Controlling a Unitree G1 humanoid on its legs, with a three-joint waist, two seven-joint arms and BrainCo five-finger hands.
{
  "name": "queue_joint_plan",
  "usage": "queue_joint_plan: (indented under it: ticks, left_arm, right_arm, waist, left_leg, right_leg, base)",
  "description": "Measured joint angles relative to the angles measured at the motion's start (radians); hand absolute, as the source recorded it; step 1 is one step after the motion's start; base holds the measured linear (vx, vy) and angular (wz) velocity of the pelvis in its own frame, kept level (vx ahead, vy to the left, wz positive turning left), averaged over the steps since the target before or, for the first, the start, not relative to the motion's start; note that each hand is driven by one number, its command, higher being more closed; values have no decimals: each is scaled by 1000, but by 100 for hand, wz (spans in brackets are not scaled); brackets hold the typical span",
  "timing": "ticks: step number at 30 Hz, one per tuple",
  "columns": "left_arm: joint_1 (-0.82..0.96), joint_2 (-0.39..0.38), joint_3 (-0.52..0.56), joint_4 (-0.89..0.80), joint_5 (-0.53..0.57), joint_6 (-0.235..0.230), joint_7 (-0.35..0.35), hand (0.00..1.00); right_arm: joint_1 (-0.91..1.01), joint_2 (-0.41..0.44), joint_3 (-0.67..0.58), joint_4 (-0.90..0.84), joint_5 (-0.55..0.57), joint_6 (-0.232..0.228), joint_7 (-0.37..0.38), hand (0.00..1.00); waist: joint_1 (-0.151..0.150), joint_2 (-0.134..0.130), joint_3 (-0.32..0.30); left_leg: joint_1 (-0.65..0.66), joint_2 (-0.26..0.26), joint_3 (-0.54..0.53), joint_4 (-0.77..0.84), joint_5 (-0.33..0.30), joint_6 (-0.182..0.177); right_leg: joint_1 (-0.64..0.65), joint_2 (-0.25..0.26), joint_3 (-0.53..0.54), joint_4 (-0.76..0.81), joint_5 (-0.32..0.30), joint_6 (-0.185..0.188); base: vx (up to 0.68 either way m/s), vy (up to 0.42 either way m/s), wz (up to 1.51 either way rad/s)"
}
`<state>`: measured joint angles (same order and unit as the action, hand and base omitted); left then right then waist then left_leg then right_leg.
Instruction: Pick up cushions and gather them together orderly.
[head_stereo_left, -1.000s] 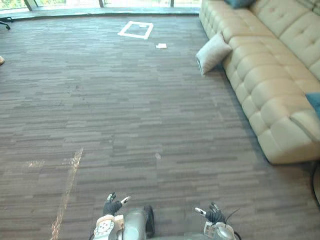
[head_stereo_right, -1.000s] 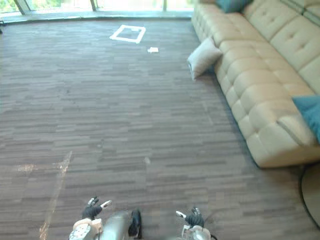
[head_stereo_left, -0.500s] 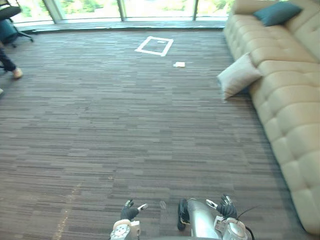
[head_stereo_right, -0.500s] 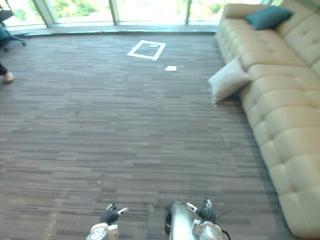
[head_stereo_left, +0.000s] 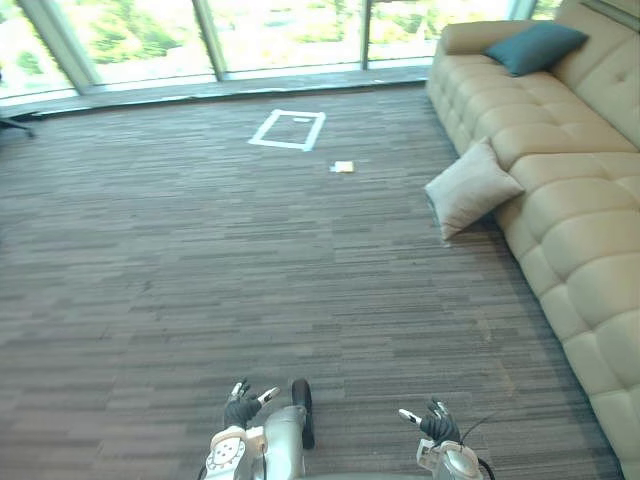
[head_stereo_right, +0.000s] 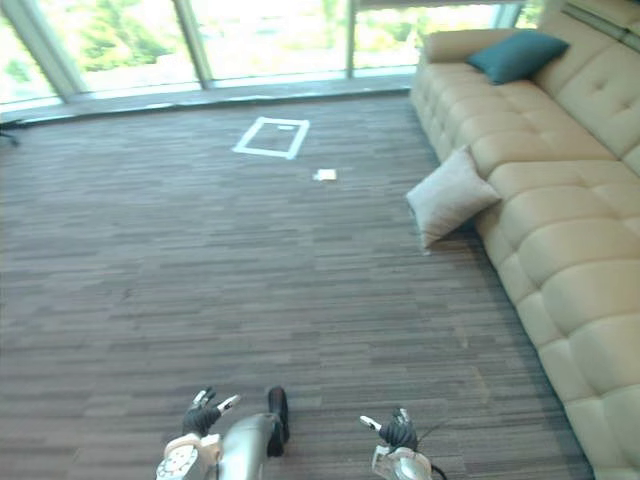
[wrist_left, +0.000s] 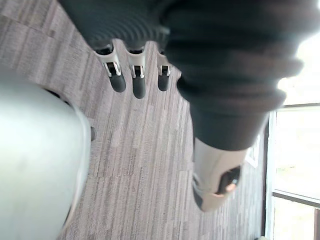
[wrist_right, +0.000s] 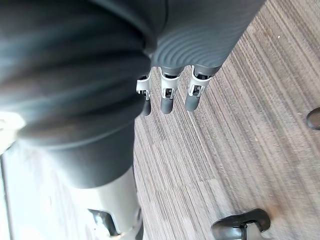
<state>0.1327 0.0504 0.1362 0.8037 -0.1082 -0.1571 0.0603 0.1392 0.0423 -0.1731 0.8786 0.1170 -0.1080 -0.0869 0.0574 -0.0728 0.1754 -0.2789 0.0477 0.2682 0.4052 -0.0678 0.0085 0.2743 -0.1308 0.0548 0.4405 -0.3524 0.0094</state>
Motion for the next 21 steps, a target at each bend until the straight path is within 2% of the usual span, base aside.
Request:
queue_joint_plan:
  ticks: [1,2,3,4,7,8,10,11,12,13,14,15,16,17,18,19,20,21]
  left_arm:
    - [-3,13,-7,12,0,-1,0,0]
    - [-10,29,-23,21,0,1,0,0]
    - [-29,38,-38,51,1,17,3,0]
    - [-34,34,-57,58,8,21,5,0]
    - [-34,22,-107,69,11,16,2,0]
    - [-50,3,-117,96,11,19,-1,0]
    - [-58,-15,-117,103,11,19,-2,0]
    - [-60,-21,-117,107,11,19,-3,0]
    - [-60,-38,-117,120,12,18,-2,0]
    - [-58,-41,-116,120,12,18,-2,0]
    - [-52,-48,-112,120,12,18,-2,0]
    - [-53,-72,-95,120,18,17,-3,0]
    - [-52,-79,-90,118,21,16,-4,0]
    - [-51,-97,-83,111,29,16,-4,0]
    - [-53,-108,-60,107,30,18,-3,0]
    - [-50,-108,-36,97,31,19,-6,0]
    - [-49,-107,-34,95,31,19,-6,0]
    - [-40,-106,-4,64,35,18,-4,0]
  right_arm:
    - [7,9,-1,2,0,0,0,0]
    - [10,11,-2,0,0,-3,1,0]
    - [14,5,-11,-1,0,-4,3,0]
    - [16,-5,-10,-12,-1,-5,5,0]
    - [32,-14,-9,-49,0,-23,6,0]
    - [24,-24,-10,-62,0,-27,7,0]
    - [19,-32,-11,-69,1,-27,7,0]
    - [18,-35,-11,-72,2,-27,8,0]
    - [13,-36,-17,-76,3,-27,9,0]
    - [12,-36,-16,-76,3,-27,9,0]
    - [13,-34,-16,-77,3,-26,9,0]
    - [4,-46,-15,-81,0,-25,11,0]
    - [3,-48,-12,-85,0,-26,11,0]
    - [2,-55,-14,-102,0,-21,12,0]
    - [3,-59,-15,-115,2,-20,13,0]
    - [3,-67,-15,-117,2,-16,12,0]
    - [3,-67,-15,-117,2,-16,12,0]
    - [4,-59,-14,-115,3,-12,7,0]
  waist:
    - [-4,-15,0]
    - [-16,-29,3]
    - [-26,-21,20]
    - [-28,-12,25]
    - [-47,12,24]
    - [-64,24,29]
    - [-70,32,31]
    - [-72,35,30]
    - [-77,40,34]
    - [-77,40,34]
    - [-82,37,32]
    - [-85,69,26]
    - [-86,81,21]
    - [-103,94,24]
    - [-114,114,34]
    - [-106,132,47]
    - [-106,131,50]
    - [-101,128,61]
  left_leg:
    - [22,-19,1,0,-26,9]
    - [59,-43,-5,-5,-65,12]
    - [135,-61,-16,-24,-105,10]
    - [233,-69,-20,-72,-133,13]
    - [374,-65,-36,-171,-158,28]
    - [452,-58,-42,-221,-171,23]
    - [497,-55,-43,-249,-184,13]
    - [517,-55,-43,-265,-188,8]
    - [581,-52,-48,-303,-208,-26]
    - [606,-53,-52,-309,-220,-44]
    - [657,-55,-65,-312,-243,-70]
    - [688,-21,-82,-291,-250,-80]
    - [675,-10,-94,-253,-247,-83]
    - [628,7,-98,-112,-244,-86]
    - [542,49,-99,107,-215,-103]
    - [424,109,-110,416,-90,-104]
    - [415,118,-111,443,-86,-105]
    - [322,178,-104,683,-103,-118]
  right_leg:
    - [-50,-14,12,121,42,43]
    - [-124,-28,19,305,158,126]
    - [-204,-37,4,497,167,145]
    - [-269,-43,-49,589,139,113]
    - [-390,-22,-160,564,67,60]
    - [-490,16,-192,430,37,38]
    - [-547,46,-195,278,51,29]
    - [-566,58,-196,202,73,25]
    - [-597,95,-192,-22,180,-2]
    - [-596,104,-192,-77,225,-20]
    - [-586,110,-180,-81,340,-69]
    - [-591,115,-197,14,326,-98]
    - [-592,113,-205,40,283,-98]
    - [-582,116,-223,76,218,-96]
    - [-543,129,-238,74,179,-105]
    - [-455,167,-227,30,148,-122]
    - [-445,171,-223,24,145,-125]
    - [-317,209,-197,-39,127,-143]
  base:
    - [658,306,-8]
    - [614,276,15]
    - [823,330,14]
    - [575,216,8]
    - [598,128,17]
    - [533,35,20]
    - [528,14,10]
    - [657,-21,24]
    - [678,-42,32]
    - [721,-89,49]
    - [751,-117,39]
    - [734,-127,44]
    - [670,-176,43]
    - [620,-221,45]
    - [845,-307,18]
    - [722,-233,-2]
    - [693,-186,-50]
    - [453,-97,-44]
